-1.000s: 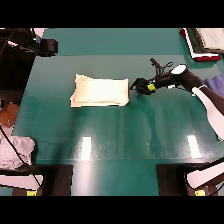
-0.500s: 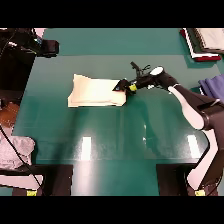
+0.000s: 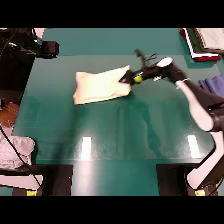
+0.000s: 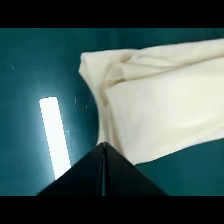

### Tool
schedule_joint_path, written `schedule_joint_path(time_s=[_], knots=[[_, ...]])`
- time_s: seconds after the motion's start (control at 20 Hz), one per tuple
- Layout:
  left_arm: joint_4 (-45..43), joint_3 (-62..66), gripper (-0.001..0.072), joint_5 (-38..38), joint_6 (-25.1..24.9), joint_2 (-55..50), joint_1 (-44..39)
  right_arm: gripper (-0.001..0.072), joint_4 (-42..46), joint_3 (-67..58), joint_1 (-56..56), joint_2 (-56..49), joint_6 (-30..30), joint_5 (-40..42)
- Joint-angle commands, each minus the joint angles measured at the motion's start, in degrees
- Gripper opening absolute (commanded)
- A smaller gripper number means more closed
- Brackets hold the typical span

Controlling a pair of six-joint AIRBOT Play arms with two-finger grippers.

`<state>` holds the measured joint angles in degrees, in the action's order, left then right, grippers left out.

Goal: Fold the shirts.

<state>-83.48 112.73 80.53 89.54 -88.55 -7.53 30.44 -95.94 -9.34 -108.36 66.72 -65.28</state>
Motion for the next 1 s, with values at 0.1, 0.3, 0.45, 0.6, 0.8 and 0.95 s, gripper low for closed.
schedule_joint_path(time_s=[0.1, 0.3, 0.45, 0.6, 0.8, 0.95], knots=[[2.14, 0.0, 0.0026, -0.04, 0.0, 0.04, 0.0, 0.0015, 9.75, -0.13, 20.87, 11.96, 1.86, 0.26], [6.58, 0.0, 0.0025, -1.73, 0.02, 0.04, 0.0, 0.0014, 10.16, -0.13, 37.33, 16.81, 1.75, 0.37], [8.76, 0.0, 0.0025, -1.68, 0.02, 0.04, 0.0, 0.0013, 10.03, -0.13, 46.45, 16.74, -0.28, 1.18], [9.44, 0.0, 0.0025, -1.51, 0.07, 0.04, 0.0, 0.0013, 9.62, -0.15, 52.02, 15.41, -1.95, 4.04], [10.67, 0.0, 0.0025, -1.03, 0.09, 0.04, 0.0, 0.0013, 9.55, -0.15, 54.55, 14.84, -4.46, 4.35], [10.67, 0.0, 0.0026, -1.03, 0.07, 0.04, 0.0, 0.0013, 7.8, -0.15, 55.06, 17.14, -7.02, 4.83]])
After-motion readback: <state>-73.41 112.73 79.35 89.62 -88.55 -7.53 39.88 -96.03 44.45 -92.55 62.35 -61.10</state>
